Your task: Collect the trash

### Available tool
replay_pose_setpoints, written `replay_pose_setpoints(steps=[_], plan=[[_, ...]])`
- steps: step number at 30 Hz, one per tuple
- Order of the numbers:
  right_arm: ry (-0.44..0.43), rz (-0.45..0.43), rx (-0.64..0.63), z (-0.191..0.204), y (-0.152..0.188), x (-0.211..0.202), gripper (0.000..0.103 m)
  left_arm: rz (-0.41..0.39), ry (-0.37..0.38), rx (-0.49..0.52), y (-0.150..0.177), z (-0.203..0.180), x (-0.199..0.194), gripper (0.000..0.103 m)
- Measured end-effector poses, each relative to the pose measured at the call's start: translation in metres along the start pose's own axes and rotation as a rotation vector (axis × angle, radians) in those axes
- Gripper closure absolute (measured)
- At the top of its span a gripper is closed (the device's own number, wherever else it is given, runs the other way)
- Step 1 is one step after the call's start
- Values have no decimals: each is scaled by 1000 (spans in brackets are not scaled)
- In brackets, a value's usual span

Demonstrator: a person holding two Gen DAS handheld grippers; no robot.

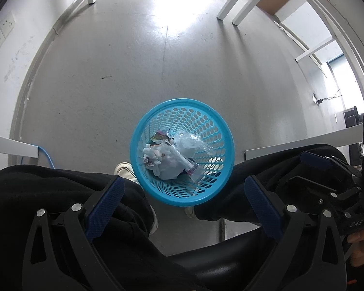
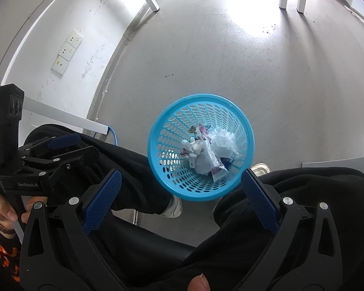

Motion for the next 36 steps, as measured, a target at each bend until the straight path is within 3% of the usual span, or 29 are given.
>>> replay_pose_setpoints(steps=[36], plan=[[-36,34,32,-9,-1,7,8,55,4,1,-4,4,11,6]])
Point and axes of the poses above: each gripper's, at about its wrist camera, not at the fingertips, and x roughly the way its jaws point, z to its left, y to its underside, the point moved 6 cm from there along x, roughly the way its jaws point, and after that the axes turned 12 degrees about -y, right-handed, at the moved point
